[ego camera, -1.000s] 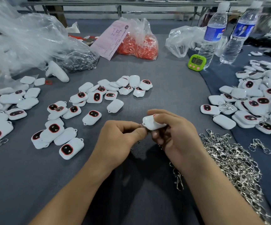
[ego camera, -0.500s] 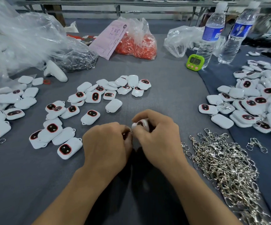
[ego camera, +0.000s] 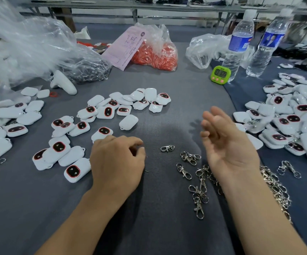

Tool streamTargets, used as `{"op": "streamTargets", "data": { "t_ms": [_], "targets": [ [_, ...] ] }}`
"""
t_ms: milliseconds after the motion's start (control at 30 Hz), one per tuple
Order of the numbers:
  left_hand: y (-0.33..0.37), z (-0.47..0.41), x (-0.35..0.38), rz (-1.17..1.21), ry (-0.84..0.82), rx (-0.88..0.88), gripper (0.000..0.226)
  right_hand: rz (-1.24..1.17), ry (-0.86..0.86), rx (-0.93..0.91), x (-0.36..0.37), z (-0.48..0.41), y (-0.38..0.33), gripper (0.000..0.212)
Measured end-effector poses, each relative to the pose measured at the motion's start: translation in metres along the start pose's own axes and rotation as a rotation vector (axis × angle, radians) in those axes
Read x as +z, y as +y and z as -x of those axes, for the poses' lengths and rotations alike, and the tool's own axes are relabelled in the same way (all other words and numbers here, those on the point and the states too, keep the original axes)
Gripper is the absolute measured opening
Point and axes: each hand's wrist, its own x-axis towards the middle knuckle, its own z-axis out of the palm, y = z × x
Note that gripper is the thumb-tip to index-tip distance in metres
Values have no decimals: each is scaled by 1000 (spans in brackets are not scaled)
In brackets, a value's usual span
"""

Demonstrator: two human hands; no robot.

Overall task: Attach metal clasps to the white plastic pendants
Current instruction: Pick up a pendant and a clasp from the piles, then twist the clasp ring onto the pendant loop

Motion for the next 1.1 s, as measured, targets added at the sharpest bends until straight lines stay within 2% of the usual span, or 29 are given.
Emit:
{"op": "streamTargets", "data": {
  "t_ms": [33,133,233,333,500,633,733,800,900,967,1033,1067,1100],
  "targets": [
    [-2,-1,1,-30,23,7,12,151,3,-19,5,2,6,26],
    [-13,-7,1,-130,74,11,24,718,-56,-190,11,7,21,29],
    [-25,-15,-3,-256,36,-33,41,1345,-156,-328,11,13,36,26],
    [-27,-17,-7,-292,-53,-104,54,1669,-303,-367,12,18,46,35],
    [-21,-14,-6,-80,-110,-25,55,1661,-386,-330,15,17,38,23],
    [-14,-11,-1,148,-169,-53,60,1644,-457,-314,17,22,36,31],
    [-16,-12,0,213,-208,-93,64,1561,-540,-295,21,30,42,50],
    [-18,-14,0,193,-236,-104,69,1448,-496,-312,22,32,49,54],
    [-20,-17,-3,210,-261,-153,71,1380,-286,-323,21,29,51,48],
    [-23,-18,-5,243,-290,-164,56,1370,-198,-314,20,26,47,41],
    [-23,-18,-6,211,-273,-119,15,1313,-158,-285,19,24,44,33],
    [-22,-17,-5,218,-251,-101,8,1281,-159,-275,20,25,44,30],
    [-20,-16,-4,248,-222,-100,16,1250,-174,-269,21,26,44,28]
  ]
}}
